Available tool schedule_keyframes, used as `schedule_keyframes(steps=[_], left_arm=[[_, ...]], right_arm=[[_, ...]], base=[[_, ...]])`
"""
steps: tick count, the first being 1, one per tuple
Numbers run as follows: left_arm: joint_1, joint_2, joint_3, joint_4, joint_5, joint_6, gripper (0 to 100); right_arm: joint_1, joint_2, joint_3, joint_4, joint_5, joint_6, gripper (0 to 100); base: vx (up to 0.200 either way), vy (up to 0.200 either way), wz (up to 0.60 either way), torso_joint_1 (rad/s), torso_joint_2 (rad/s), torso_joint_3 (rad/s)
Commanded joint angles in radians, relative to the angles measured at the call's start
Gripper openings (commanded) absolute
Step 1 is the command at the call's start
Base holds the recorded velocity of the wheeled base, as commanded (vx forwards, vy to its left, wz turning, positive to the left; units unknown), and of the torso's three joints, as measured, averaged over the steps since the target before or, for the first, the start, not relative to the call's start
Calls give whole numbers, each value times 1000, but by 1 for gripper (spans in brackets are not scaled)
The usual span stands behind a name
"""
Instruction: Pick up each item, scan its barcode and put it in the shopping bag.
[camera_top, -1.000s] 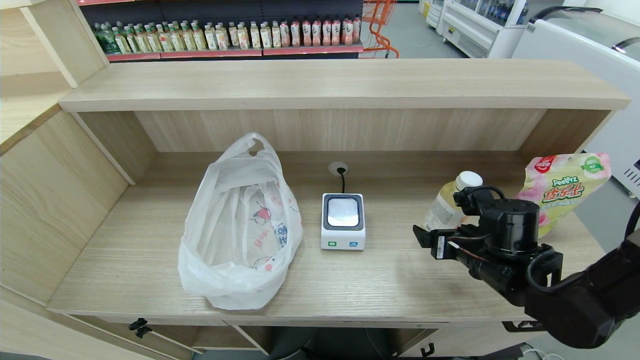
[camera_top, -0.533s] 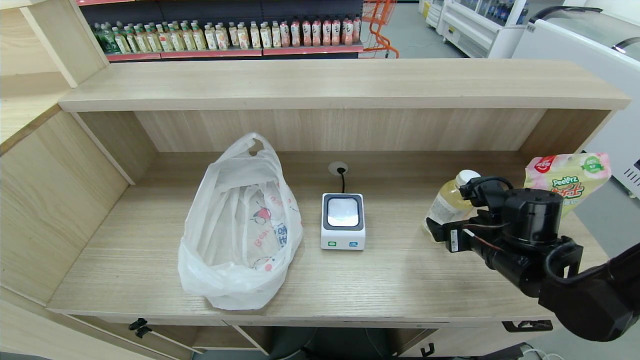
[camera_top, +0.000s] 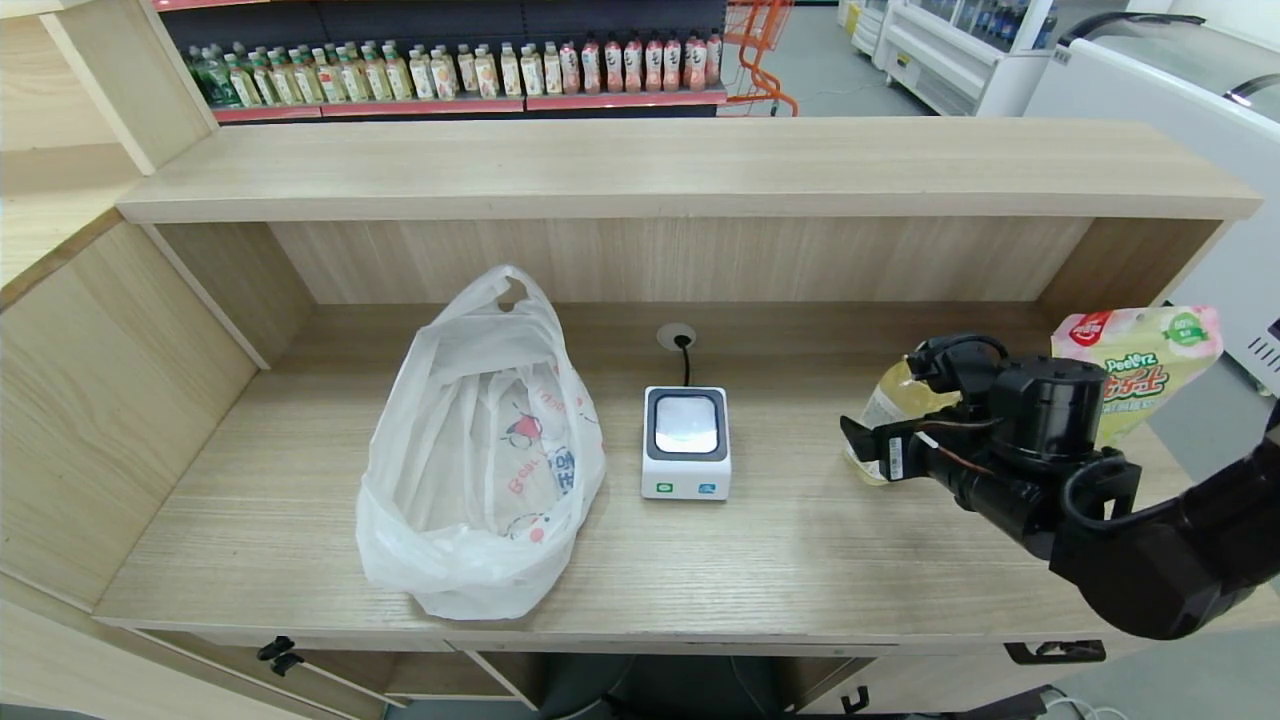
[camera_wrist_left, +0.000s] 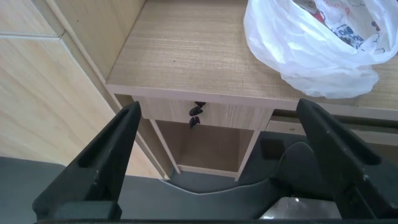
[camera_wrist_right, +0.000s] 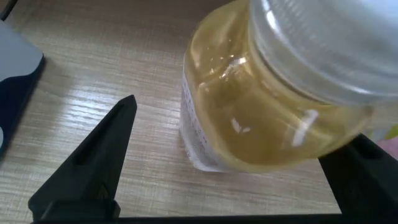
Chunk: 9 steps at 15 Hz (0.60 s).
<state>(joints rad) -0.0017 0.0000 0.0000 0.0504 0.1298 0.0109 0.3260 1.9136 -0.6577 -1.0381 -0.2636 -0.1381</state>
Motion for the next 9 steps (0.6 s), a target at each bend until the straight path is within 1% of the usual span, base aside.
schedule_keyframes(steps=[1, 4, 7, 8, 9], left_arm=[[0, 2, 0, 0, 1, 0, 100], [0, 2, 0, 0, 1, 0, 100], [0, 2, 0, 0, 1, 0, 100], [0, 2, 0, 0, 1, 0, 100], [0, 2, 0, 0, 1, 0, 100]], right_arm=[[-1, 47, -13, 0, 6, 0, 100], [-2, 77, -42, -2, 44, 5, 100], [-2, 105, -91, -8, 49, 3, 100], [-2, 108, -103, -8, 52, 2, 0], [-1, 108, -103, -8, 52, -2, 0]], base=[[0, 0, 0, 0, 0, 0], [0, 0, 0, 0, 0, 0], [0, 0, 0, 0, 0, 0], [0, 0, 0, 0, 0, 0], [0, 0, 0, 0, 0, 0]])
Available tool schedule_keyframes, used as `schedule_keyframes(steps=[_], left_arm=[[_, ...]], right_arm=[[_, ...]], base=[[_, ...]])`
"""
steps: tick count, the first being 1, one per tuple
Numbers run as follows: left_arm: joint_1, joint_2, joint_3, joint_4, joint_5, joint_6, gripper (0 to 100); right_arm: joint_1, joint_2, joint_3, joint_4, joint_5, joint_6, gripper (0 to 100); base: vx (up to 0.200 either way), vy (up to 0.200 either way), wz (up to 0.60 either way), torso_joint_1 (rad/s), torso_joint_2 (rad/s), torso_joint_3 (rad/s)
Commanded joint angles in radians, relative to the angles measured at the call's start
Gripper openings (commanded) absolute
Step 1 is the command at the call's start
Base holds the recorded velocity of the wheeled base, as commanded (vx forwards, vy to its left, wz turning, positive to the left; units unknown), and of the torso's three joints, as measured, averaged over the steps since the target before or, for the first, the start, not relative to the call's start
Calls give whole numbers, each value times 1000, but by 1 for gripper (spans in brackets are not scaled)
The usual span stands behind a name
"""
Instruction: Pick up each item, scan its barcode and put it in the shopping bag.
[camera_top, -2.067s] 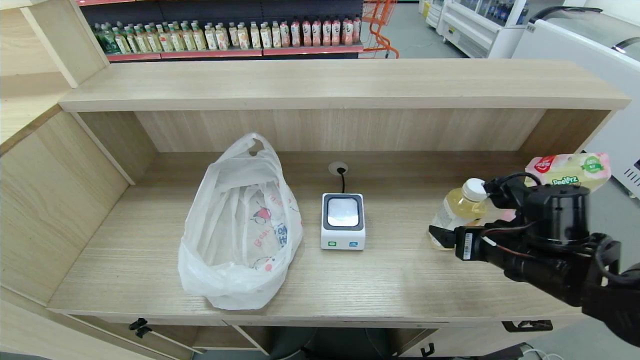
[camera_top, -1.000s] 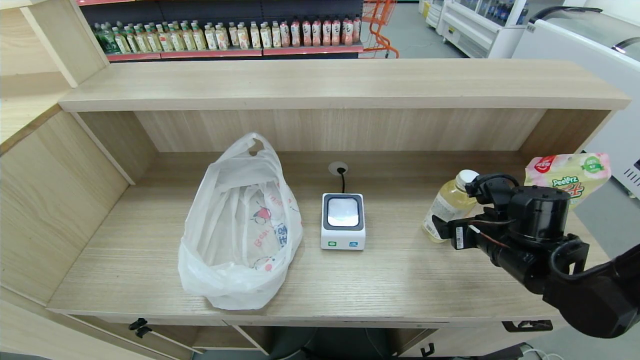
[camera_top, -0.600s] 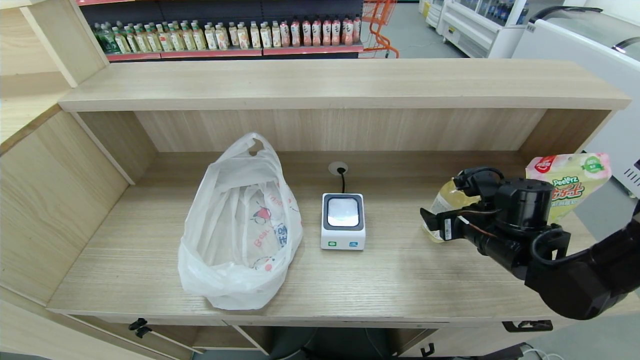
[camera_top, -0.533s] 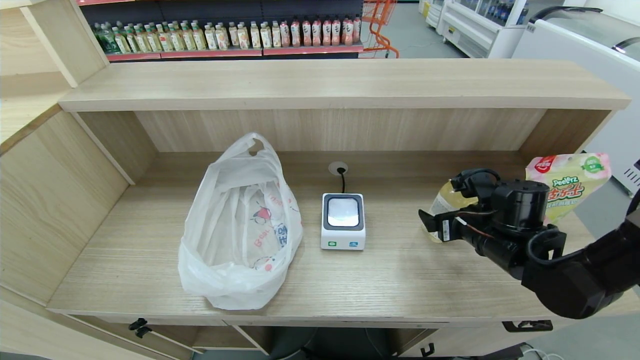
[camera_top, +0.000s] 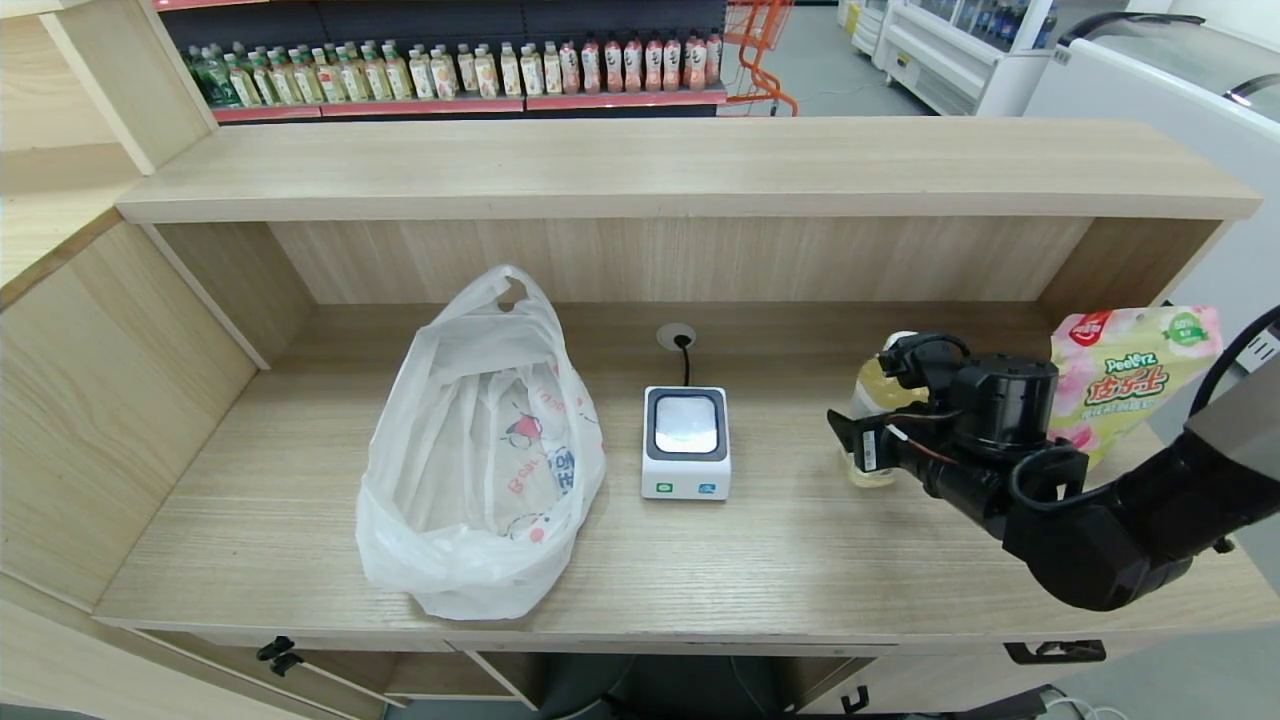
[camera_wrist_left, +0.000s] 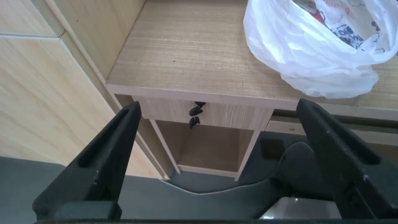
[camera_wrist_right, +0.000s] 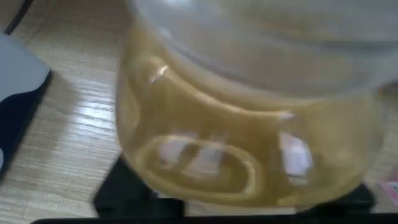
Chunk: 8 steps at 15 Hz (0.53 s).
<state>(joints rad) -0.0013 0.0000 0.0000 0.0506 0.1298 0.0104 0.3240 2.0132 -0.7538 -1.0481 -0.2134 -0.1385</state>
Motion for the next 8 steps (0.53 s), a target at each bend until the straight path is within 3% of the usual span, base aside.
schedule_keyframes(steps=[1, 8], left_arm=[[0, 2, 0, 0, 1, 0, 100], [0, 2, 0, 0, 1, 0, 100]], right_arm=[[3, 9, 1, 2, 0, -3, 0], [3, -64, 31, -1, 19, 30, 0]], base=[[0, 0, 0, 0, 0, 0], [0, 0, 0, 0, 0, 0]])
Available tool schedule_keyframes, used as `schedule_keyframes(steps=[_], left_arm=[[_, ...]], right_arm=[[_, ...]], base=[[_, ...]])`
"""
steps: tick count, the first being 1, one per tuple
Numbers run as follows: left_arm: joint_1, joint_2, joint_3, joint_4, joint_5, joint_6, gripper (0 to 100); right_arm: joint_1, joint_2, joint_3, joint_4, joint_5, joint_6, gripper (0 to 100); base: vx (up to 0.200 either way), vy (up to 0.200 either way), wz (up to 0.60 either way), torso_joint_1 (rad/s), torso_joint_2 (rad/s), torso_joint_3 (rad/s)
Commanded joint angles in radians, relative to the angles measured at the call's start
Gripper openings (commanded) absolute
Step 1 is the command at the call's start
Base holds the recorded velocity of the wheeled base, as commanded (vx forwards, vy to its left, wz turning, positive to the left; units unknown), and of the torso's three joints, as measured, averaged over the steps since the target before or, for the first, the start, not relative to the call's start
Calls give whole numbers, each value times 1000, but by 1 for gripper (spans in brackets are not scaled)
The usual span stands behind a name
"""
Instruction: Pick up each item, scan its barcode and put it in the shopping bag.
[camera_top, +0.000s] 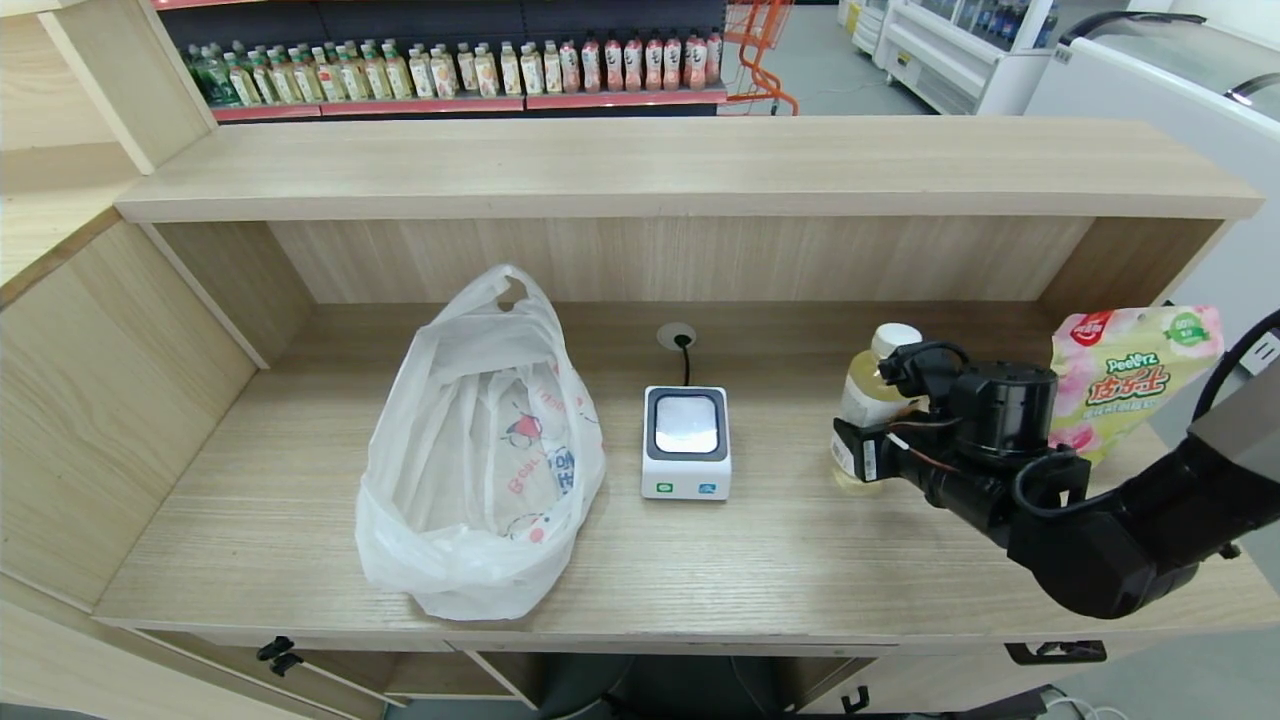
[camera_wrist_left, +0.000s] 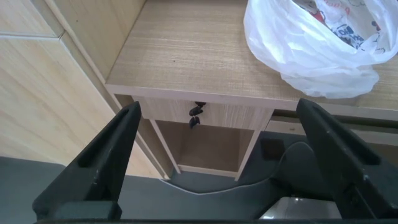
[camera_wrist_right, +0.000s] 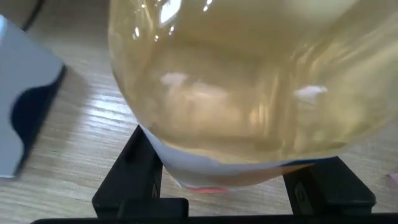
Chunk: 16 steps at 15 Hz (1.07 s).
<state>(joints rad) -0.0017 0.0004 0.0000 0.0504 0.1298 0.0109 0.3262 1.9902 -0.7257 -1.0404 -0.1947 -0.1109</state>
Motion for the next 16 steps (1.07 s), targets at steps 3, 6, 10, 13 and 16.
schedule_keyframes(steps=[3, 6, 10, 13, 16], left_arm=[[0, 1, 0, 0, 1, 0, 100], [0, 1, 0, 0, 1, 0, 100], [0, 0, 0, 0, 1, 0, 100], [2, 1, 0, 0, 1, 0, 100], [2, 1, 0, 0, -1, 0, 100]], right_arm=[[-4, -295, -3, 134, 285, 128, 0], [-16, -498, -1, 327, 647, 215, 0], [-4, -619, 40, 362, 982, 312, 0], [34, -625, 85, 364, 1023, 358, 0], [96, -659, 78, 361, 1049, 465, 0]], base=[[0, 0, 0, 0, 0, 0], [0, 0, 0, 0, 0, 0], [0, 0, 0, 0, 0, 0], [0, 0, 0, 0, 0, 0], [0, 0, 0, 0, 0, 0]])
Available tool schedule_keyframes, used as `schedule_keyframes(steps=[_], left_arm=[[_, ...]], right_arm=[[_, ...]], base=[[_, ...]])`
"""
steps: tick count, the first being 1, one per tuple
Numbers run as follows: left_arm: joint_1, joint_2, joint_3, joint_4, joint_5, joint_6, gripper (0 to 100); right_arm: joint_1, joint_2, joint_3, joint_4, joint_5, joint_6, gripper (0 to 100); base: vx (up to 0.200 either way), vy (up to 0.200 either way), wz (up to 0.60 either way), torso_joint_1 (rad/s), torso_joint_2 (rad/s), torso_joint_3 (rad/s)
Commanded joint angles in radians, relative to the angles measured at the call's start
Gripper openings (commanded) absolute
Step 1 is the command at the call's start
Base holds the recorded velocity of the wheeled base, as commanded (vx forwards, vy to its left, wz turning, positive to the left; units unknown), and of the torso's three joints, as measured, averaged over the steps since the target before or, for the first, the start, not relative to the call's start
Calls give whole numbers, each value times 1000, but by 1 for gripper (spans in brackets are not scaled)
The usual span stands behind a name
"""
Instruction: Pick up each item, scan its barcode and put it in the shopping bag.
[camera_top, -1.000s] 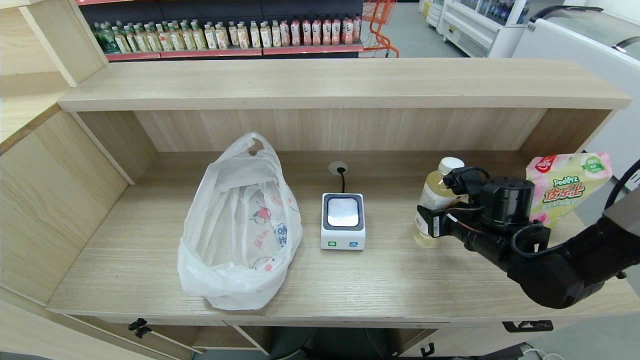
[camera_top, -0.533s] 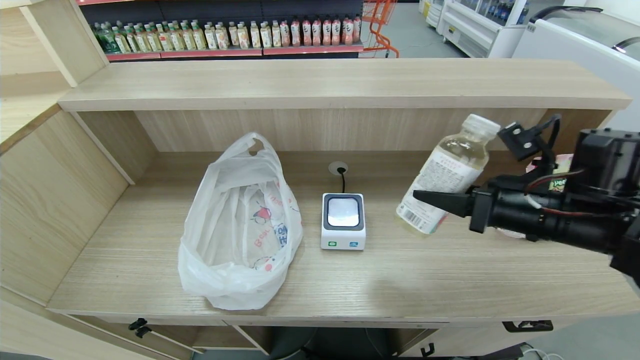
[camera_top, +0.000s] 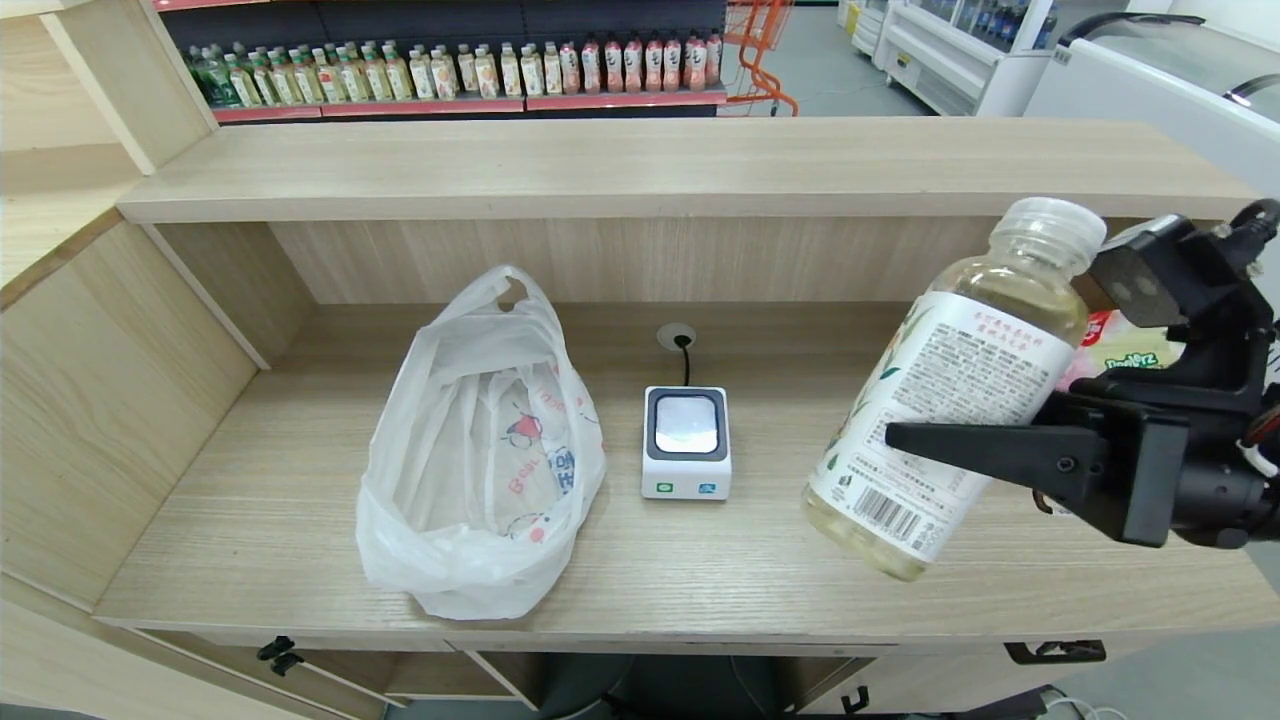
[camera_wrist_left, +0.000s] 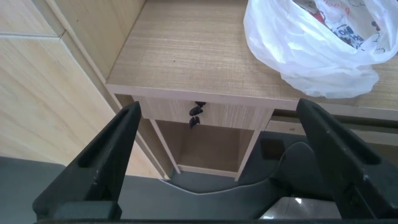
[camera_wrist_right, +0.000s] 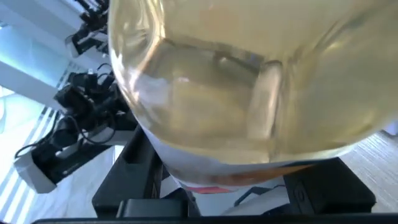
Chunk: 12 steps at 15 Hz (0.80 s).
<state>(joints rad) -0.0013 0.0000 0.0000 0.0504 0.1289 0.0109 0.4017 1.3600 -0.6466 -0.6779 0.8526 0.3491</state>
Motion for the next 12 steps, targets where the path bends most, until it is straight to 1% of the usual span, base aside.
schedule_keyframes(steps=[1, 2, 12], left_arm=[[0, 2, 0, 0, 1, 0, 100], [1, 0, 0, 0, 1, 0, 100], [0, 2, 0, 0, 1, 0, 100]], right_arm=[[25, -48, 1, 0, 31, 5, 0], [25, -59, 5, 1, 48, 5, 0], [25, -110, 53, 1, 66, -1, 0]], base=[[0, 0, 0, 0, 0, 0], [0, 0, 0, 0, 0, 0], [0, 0, 0, 0, 0, 0]])
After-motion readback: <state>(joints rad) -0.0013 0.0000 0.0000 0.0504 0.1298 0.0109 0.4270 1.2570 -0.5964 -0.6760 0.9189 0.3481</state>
